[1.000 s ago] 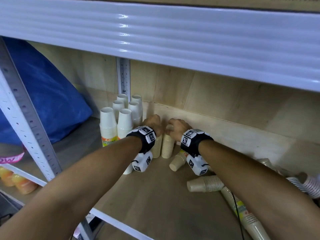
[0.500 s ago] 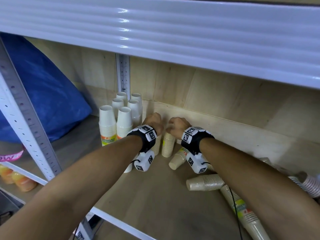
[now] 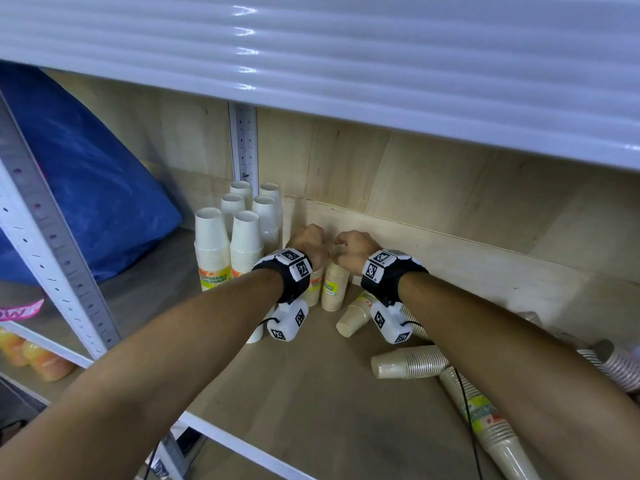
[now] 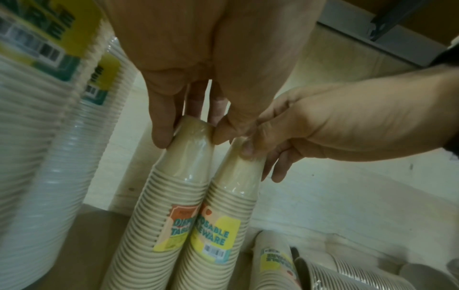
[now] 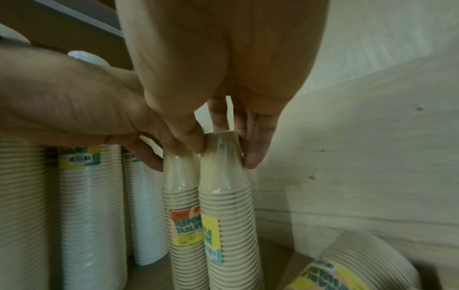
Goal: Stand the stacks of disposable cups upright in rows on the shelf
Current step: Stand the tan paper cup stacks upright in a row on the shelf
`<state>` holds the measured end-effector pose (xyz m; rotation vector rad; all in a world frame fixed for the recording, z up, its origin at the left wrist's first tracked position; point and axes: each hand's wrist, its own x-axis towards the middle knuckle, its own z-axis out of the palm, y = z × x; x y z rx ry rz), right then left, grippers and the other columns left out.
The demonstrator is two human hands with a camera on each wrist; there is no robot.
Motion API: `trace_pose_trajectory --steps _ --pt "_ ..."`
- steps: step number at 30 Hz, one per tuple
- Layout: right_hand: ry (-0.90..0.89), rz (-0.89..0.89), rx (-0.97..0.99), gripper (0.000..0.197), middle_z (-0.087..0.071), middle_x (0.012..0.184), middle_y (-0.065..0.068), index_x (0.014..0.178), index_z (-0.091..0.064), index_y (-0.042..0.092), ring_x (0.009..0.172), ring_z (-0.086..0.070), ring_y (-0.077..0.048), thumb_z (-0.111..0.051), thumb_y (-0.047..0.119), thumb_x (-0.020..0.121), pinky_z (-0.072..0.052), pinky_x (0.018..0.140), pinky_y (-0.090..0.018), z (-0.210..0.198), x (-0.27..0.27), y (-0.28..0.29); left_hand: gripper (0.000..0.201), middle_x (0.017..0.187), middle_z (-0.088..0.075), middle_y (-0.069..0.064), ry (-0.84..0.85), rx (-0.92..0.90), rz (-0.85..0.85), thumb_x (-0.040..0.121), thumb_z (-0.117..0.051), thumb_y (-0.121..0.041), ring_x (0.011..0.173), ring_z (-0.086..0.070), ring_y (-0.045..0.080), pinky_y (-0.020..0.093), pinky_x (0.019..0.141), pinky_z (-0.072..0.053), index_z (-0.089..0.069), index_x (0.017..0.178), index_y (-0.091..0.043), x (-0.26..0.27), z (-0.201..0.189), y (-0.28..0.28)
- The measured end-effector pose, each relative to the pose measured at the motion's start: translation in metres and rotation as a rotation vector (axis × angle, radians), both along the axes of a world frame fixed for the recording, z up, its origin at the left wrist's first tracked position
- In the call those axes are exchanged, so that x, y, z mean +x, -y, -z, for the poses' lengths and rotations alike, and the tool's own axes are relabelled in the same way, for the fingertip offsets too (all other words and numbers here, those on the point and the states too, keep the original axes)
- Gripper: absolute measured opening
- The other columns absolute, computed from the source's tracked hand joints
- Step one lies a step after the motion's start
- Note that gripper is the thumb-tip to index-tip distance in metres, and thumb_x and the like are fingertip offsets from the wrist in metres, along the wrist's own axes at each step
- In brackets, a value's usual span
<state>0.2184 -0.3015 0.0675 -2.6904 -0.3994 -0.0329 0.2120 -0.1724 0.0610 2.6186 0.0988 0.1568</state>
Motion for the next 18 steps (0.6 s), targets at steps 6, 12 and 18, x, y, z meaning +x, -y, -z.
trace_pose_trajectory --steps 6,12,18 --pt "0.01 0.073 -0.007 0.035 -0.065 0.107 -0.008 0.107 -0.065 0.011 0.096 -0.063 -0.029 -0.067 0.034 0.081 -0.053 0.078 -0.031 0.0027 0.002 -0.0003 0.026 0.115 -0.063 0.008 0.028 -0.015 -0.039 0.087 -0.059 -0.008 0.1 -0.062 0.026 0.031 0.079 -0.053 -0.063 0.113 -0.012 -0.0018 0.0024 -0.003" --pt "-0.008 0.042 0.026 0.033 -0.065 0.111 -0.01 0.112 -0.065 0.01 0.101 -0.062 -0.029 -0.063 0.026 0.084 -0.052 0.082 -0.032 0.0015 0.0019 -0.0003 0.039 0.123 -0.061 0.009 0.006 -0.014 0.011 0.088 -0.057 -0.006 0.11 -0.061 0.027 0.035 0.089 -0.053 -0.059 0.125 -0.015 -0.0035 0.001 0.0009" --pt "-0.019 0.107 0.055 0.033 -0.064 0.104 -0.009 0.1 -0.066 0.012 0.092 -0.062 -0.029 -0.067 0.035 0.077 -0.054 0.078 -0.034 0.0035 0.002 -0.0014 0.032 0.12 -0.061 0.008 0.012 0.019 -0.033 0.088 -0.057 -0.012 0.104 -0.061 0.026 0.034 0.082 -0.052 -0.059 0.12 -0.016 -0.005 0.0002 0.0"
